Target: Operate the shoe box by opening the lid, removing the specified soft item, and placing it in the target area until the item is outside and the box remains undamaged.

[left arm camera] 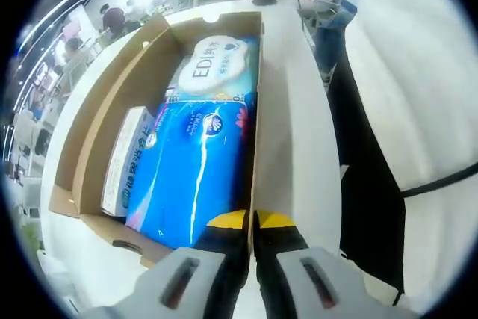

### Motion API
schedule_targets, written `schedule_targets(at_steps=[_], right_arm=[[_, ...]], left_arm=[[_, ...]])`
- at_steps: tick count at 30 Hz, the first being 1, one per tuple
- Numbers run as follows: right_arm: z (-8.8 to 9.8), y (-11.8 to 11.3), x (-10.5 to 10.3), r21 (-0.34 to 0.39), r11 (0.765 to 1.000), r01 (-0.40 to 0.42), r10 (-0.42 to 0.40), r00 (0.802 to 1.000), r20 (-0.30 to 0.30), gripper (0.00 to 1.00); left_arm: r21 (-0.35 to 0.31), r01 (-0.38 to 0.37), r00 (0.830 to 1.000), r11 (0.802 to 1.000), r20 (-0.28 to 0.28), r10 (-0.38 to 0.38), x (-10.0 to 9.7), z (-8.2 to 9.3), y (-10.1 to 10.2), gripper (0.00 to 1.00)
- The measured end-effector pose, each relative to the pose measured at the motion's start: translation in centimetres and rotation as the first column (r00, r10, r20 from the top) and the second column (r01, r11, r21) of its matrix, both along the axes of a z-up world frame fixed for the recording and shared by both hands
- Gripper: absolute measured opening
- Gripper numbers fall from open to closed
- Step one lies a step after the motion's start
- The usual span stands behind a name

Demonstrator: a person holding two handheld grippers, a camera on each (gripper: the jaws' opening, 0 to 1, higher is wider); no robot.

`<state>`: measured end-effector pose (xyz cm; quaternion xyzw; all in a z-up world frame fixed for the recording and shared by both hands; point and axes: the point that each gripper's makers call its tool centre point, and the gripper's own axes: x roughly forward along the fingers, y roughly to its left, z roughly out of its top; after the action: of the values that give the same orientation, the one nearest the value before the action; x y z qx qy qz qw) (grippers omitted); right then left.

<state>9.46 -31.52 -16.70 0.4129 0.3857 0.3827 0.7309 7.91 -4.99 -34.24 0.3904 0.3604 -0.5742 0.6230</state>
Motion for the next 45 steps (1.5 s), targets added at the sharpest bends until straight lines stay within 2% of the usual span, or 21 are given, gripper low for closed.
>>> schedule_targets(at_steps=[8, 12, 17, 22, 24, 28, 32, 37, 45], right_arm=[[0.7, -1.7, 0.5, 0.002, 1.0, 0.024, -0.024, 0.999, 0.03, 0.0], [0.8, -2.0, 0.5, -0.026, 0.999, 0.036, -0.034, 0.997, 0.064, 0.0], [0.3, -2.2, 0.1, -0.07, 0.997, 0.035, -0.032, 0.998, 0.045, 0.0], [0.0, -3.2, 0.4, -0.093, 0.993, 0.071, -0.067, 0.997, 0.042, 0.0], [-1.1, -4.2, 0.7, -0.14, 0.985, 0.106, -0.105, 0.994, 0.013, 0.0], [-1.8, -4.7, 0.6, -0.176, 0.979, 0.099, -0.1, 0.995, 0.006, 0.0], [-2.6, -4.6, 0.3, -0.208, 0.976, 0.071, -0.074, 0.997, -0.005, 0.0], [-4.8, -4.0, -0.5, -0.264, 0.964, 0.017, -0.031, 0.998, -0.049, 0.0], [-7.1, -4.4, -0.2, -0.317, 0.948, -0.023, 0.005, 0.998, -0.057, 0.0]], left_arm=[[0.004, -0.002, 1.0, 1.0, -0.013, 0.002, 0.0, 0.0, 0.0, 0.02], [0.003, -0.002, 1.0, 1.0, -0.012, 0.002, 0.0, 0.0, 0.0, 0.02], [0.0, -0.005, 1.0, 1.0, -0.007, 0.005, 0.0, 0.1, 0.0, 0.02], [0.001, -0.009, 1.0, 1.0, -0.008, 0.009, 0.0, 0.0, 0.0, 0.02], [0.002, -0.01, 1.0, 1.0, -0.01, 0.01, 0.0, 0.0, 0.0, 0.02], [0.002, -0.008, 1.0, 1.0, -0.011, 0.008, 0.0, 0.0, 0.0, 0.02], [0.003, -0.009, 1.0, 1.0, -0.012, 0.009, 0.0, 0.0, 0.0, 0.02], [0.006, -0.01, 1.0, 1.0, -0.012, 0.01, 0.0, 0.0, 0.0, 0.02], [0.011, -0.019, 1.0, 1.0, -0.014, 0.019, 0.0, -0.1, 0.0, 0.02]])
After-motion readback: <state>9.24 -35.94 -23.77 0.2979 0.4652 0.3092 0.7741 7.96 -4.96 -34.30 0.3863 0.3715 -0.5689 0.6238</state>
